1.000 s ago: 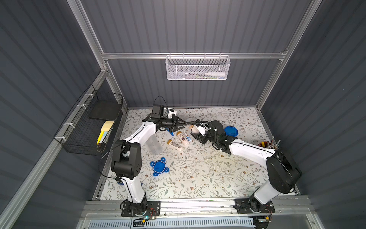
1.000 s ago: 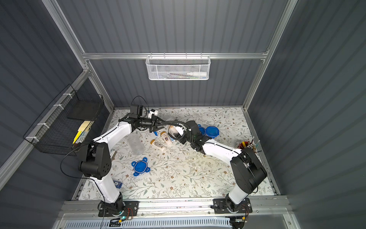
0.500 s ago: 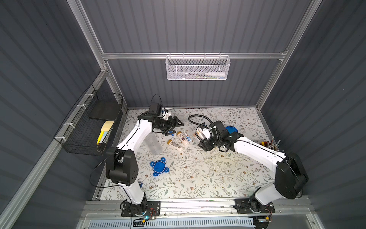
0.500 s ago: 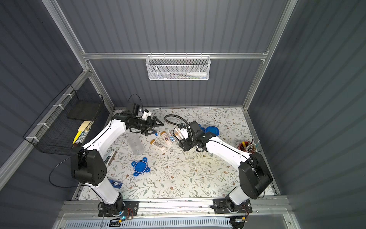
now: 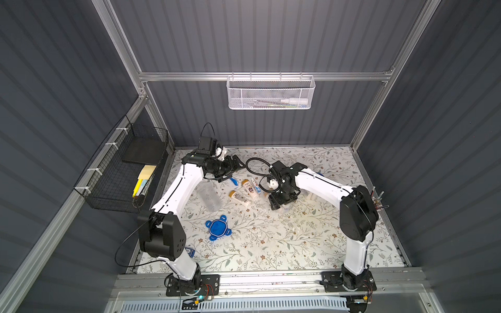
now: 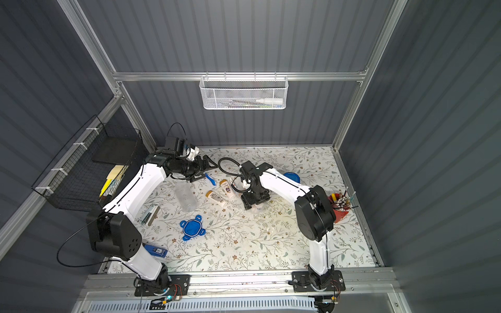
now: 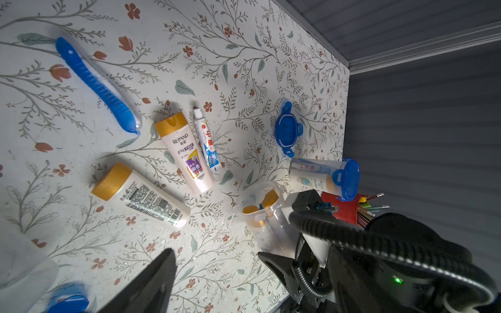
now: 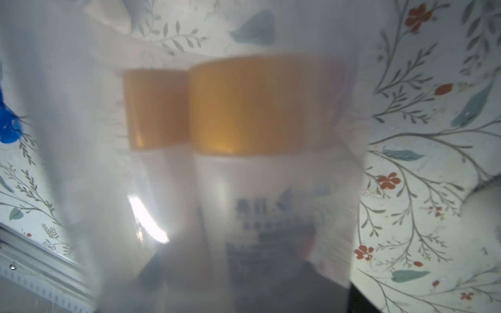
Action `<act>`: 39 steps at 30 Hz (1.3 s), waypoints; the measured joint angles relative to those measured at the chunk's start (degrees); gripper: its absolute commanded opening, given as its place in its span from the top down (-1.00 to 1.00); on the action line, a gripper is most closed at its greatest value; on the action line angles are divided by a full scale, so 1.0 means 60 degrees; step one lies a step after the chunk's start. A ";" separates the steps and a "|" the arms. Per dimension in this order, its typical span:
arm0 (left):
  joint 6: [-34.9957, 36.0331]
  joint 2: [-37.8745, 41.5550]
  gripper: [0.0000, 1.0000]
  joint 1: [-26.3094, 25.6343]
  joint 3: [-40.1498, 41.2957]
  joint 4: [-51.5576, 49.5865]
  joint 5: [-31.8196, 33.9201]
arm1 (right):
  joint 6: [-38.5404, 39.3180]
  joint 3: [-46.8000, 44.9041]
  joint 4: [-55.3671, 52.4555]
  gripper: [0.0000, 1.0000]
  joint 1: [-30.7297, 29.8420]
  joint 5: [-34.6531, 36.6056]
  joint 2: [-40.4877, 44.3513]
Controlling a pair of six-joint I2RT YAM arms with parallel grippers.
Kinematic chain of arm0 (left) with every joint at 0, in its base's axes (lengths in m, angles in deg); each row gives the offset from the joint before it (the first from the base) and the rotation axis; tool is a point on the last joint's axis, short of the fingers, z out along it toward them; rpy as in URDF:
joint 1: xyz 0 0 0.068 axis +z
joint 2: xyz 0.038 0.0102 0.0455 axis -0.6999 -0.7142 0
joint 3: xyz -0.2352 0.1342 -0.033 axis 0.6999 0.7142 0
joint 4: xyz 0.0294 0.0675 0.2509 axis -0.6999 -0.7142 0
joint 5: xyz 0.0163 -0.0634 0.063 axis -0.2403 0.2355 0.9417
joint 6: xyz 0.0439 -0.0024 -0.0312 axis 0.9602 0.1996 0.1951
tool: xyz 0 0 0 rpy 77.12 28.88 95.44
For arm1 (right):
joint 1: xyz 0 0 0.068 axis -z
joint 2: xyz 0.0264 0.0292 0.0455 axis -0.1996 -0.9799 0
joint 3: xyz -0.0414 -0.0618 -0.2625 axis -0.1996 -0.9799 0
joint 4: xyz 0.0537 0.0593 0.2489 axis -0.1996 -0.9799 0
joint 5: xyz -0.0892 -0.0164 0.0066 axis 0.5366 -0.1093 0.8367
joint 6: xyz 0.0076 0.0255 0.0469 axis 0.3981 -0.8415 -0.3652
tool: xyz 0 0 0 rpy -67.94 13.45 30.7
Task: Take out toiletry kits
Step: 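Pour the toiletry kits out of the container.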
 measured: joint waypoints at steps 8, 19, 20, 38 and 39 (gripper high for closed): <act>-0.0004 0.0004 -0.81 0.0000 0.0317 0.0164 0.0033 | 0.0011 0.2342 -0.1858 -0.13 -0.0743 0.0011 -0.1643; -0.0004 0.0211 -0.85 0.0000 0.0412 0.0189 0.0040 | 0.0197 0.3683 -0.3151 -0.22 -0.0831 0.0120 -0.2408; -0.0004 0.0215 -0.86 0.0000 0.0412 0.0182 0.0040 | 0.0197 0.3661 -0.3195 -0.22 -0.0841 0.0069 -0.2404; -0.0004 0.0251 -0.88 0.0000 0.0408 0.0124 0.0317 | -0.0146 -0.0565 -0.1982 -0.20 0.0058 -0.1333 0.2481; -0.0007 0.0251 -0.88 0.0000 0.0408 0.0120 0.0317 | -0.0215 -0.0375 -0.1719 -0.20 0.0248 -0.1078 0.2419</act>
